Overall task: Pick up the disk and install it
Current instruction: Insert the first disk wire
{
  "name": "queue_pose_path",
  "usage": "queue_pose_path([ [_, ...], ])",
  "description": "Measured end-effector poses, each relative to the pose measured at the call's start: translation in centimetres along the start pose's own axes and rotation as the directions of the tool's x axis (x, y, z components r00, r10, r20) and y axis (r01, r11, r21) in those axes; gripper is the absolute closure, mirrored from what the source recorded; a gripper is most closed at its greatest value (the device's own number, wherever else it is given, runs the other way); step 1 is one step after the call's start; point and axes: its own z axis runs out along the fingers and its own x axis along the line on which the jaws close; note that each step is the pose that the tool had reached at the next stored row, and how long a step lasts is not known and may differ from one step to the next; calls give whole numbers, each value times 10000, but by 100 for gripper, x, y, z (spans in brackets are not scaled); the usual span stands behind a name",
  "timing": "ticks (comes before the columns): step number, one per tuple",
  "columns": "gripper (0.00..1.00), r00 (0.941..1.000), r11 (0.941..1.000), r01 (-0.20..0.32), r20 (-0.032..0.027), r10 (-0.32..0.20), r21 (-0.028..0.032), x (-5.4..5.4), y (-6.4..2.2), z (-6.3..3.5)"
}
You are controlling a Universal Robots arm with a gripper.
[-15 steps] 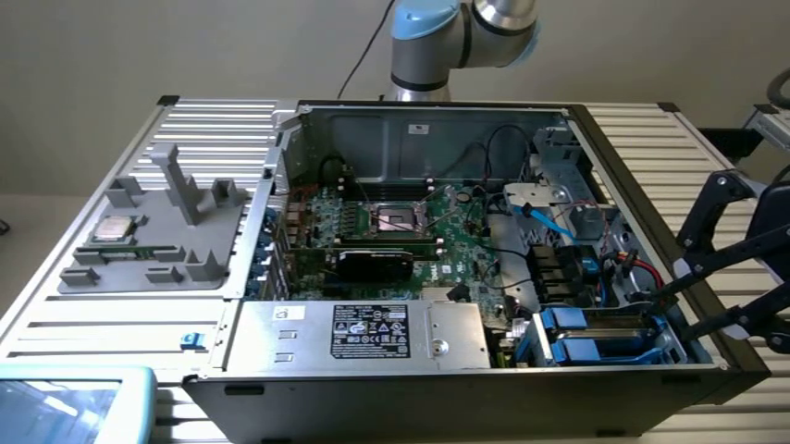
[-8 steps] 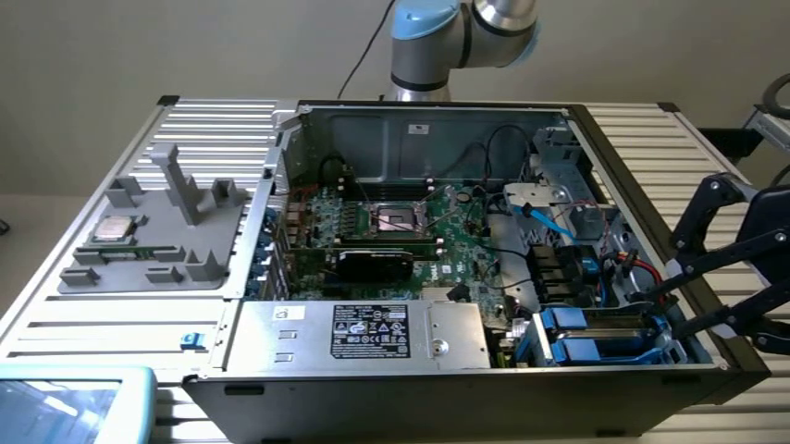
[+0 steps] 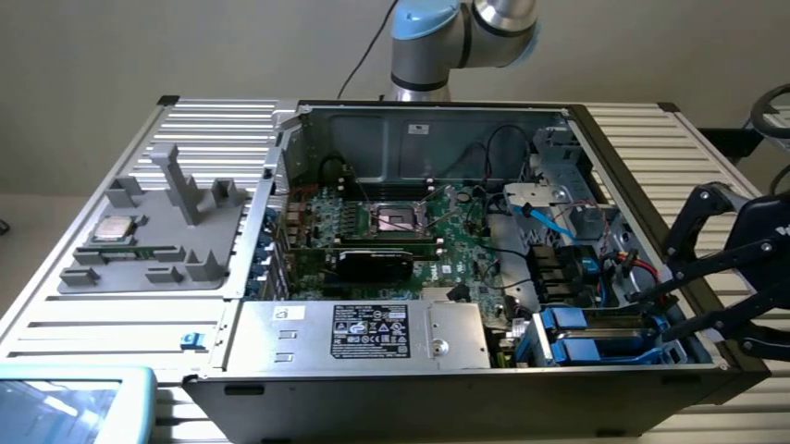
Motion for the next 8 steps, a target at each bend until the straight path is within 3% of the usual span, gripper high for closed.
queue_pose_path([
  [4,62,10000,10000,31,-59,-31,-25,-16,16,48],
  [7,62,10000,10000,74,-63,-74,-35,-27,29,75],
  [8,62,9999,9999,109,-48,-109,-65,-27,30,77],
])
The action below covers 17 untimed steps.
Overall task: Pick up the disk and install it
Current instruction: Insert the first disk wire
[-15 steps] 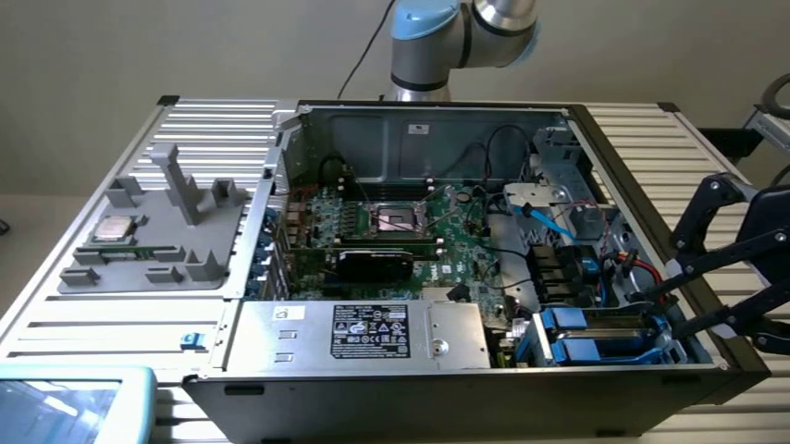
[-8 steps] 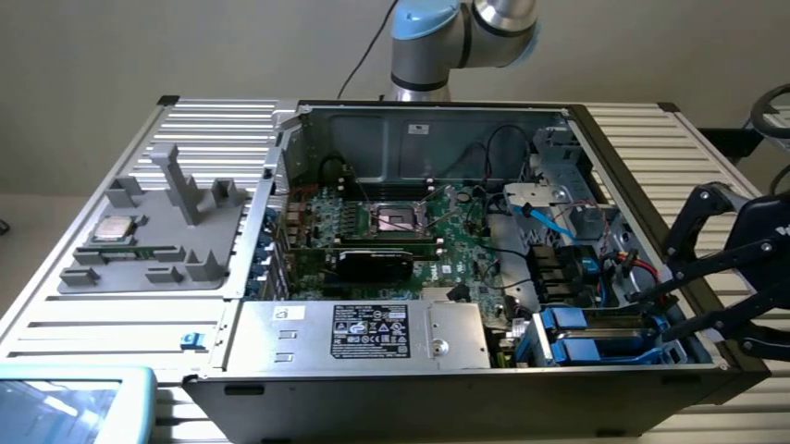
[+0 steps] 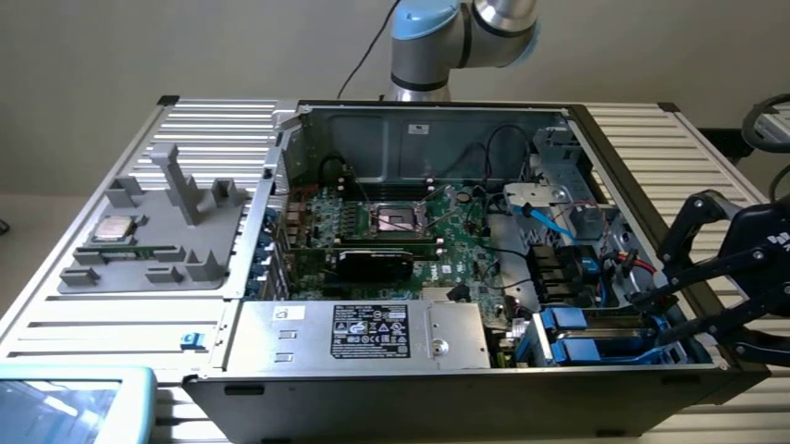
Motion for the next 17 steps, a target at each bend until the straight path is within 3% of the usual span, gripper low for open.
queue_pose_path([
  [4,62,9998,9994,194,92,-192,-281,-1,1,2],
  [9,62,9998,9994,201,81,-199,-293,0,1,2],
  [12,62,9997,9991,240,-32,-241,-347,-1,2,5],
  [17,62,9986,9980,355,-377,-375,-513,-4,2,12],
])
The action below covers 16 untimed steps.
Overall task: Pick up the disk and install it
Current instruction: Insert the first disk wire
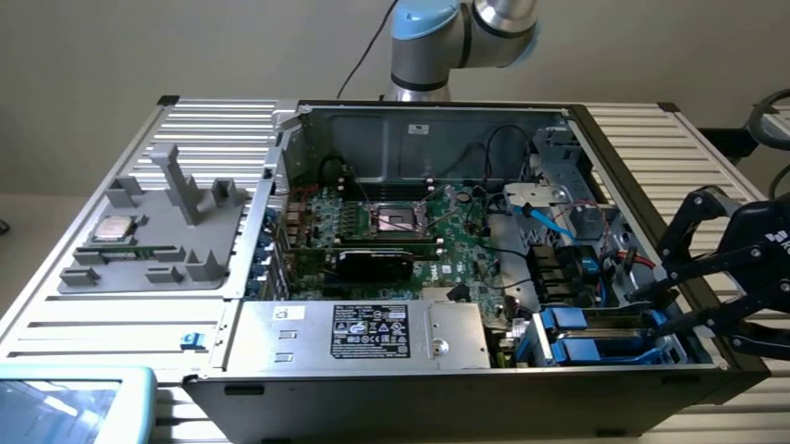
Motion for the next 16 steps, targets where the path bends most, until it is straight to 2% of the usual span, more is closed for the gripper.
queue_pose_path([
  [1,62,10000,10000,7,-26,-7,-8,-1,-1,0],
  [9,62,10000,10000,57,-17,-57,15,-35,-19,-5],
  [10,64,10000,10000,68,-16,-68,19,-37,-19,0],
  [11,71,10000,10000,80,-14,-79,23,-39,-18,4],
  [13,71,9999,9999,116,-8,-116,36,-42,-17,12],
  [14,78,9999,9999,143,-3,-143,45,-43,-16,16],
  [16,78,9998,9997,223,11,-223,73,-46,-14,25],
])
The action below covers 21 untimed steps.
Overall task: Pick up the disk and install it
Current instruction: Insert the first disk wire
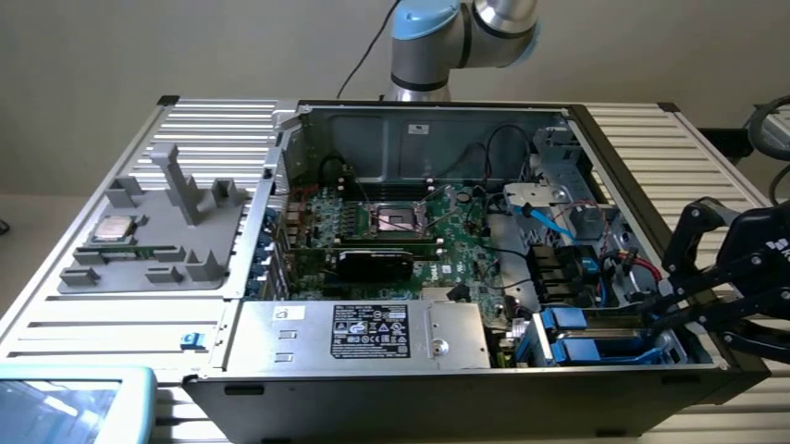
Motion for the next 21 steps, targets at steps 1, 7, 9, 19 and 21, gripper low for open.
queue_pose_path([
  [1,78,10000,10000,56,8,-56,19,-2,1,6],
  [7,78,9974,9973,716,12,-717,182,-7,3,18],
  [9,78,9957,9956,926,-83,-925,161,-7,3,19],
  [19,78,9903,9903,1388,-68,-1388,-50,-45,-18,10],
  [21,78,9892,9891,1462,56,-1461,-191,-46,-19,9],
])
